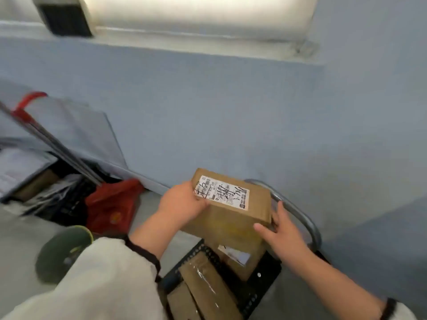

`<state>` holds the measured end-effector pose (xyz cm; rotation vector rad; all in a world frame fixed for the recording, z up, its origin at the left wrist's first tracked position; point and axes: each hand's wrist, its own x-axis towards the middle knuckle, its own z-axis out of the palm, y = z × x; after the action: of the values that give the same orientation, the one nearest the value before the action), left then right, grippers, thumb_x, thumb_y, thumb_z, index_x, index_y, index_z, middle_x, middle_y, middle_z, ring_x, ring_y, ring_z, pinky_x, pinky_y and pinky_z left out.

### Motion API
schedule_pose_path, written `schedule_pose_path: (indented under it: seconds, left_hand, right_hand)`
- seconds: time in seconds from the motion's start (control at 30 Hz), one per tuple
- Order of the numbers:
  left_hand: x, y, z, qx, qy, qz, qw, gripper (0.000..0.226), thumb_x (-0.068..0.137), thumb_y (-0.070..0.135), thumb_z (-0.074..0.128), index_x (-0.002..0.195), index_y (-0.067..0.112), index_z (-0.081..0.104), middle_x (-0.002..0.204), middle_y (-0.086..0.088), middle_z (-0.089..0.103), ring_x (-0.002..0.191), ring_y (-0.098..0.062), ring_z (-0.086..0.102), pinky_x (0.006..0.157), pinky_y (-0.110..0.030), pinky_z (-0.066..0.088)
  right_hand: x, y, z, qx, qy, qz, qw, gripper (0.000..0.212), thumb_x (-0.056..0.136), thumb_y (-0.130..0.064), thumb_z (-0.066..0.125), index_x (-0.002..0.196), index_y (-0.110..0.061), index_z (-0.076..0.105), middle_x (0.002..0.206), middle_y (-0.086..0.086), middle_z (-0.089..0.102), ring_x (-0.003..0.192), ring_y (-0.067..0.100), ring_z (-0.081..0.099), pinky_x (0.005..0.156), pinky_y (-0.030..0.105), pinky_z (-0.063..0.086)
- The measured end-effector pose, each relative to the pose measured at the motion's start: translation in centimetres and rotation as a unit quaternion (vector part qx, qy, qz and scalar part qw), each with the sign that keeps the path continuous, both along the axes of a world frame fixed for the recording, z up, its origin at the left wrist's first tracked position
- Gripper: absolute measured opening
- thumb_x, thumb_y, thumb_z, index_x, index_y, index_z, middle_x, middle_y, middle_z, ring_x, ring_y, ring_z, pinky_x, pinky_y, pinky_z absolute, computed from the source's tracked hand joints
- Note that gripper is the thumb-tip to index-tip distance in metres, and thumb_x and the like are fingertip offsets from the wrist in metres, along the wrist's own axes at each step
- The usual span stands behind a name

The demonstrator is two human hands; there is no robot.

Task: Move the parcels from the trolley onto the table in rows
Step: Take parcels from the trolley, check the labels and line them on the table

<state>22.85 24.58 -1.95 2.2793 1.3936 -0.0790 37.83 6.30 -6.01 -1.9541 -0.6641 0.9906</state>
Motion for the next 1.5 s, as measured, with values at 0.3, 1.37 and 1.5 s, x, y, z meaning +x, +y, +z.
schedule_pose_path:
  seconds: [0.3, 1.37, 1.5]
  left_hand:
    - [-8.9, -3.4, 27.6, 0.133, -0.131, -0.005, 0.982, 0.043, 0.084, 0.052, 0.059, 0.115, 0.022, 0.059, 0.109, 0.003, 0.064, 0.078, -0.005, 0.050, 0.058, -0.016, 0.032]
    - [-5.2, -16.1, 53.8, 0.397, -0.442, -0.013, 0.804, 0.043, 0.081, 0.052, 0.061, 0.111, 0.021, 0.064, 0.100, 0.008, 0.066, 0.086, -0.012, 0.057, 0.069, -0.024, 0.037]
    - [-4.2, -16.5, 52.8, 0.348, -0.530, 0.001, 0.773, 0.027, 0.085, 0.050, 0.058, 0.086, 0.023, 0.064, 0.080, 0.014, 0.062, 0.070, -0.002, 0.054, 0.058, -0.017, 0.038]
  right_hand:
    - [-6.7, 0.4, 26.9, 0.232, -0.077, -0.023, 0.969, 0.042, 0.087, -0.019, 0.063, 0.101, -0.054, 0.045, 0.098, -0.034, 0.053, 0.088, -0.016, 0.054, 0.067, 0.009, 0.044]
    - [-1.2, -12.8, 53.4, 0.443, 0.021, -0.033, 0.896, 0.041, 0.096, -0.032, 0.046, 0.132, -0.051, 0.041, 0.129, -0.015, 0.051, 0.118, 0.023, 0.051, 0.097, 0.061, 0.039]
    - [-1.1, -12.8, 53.2, 0.474, -0.011, -0.088, 0.876, 0.021, 0.090, -0.041, 0.048, 0.110, -0.045, 0.047, 0.112, -0.006, 0.057, 0.106, 0.022, 0.056, 0.090, 0.054, 0.049]
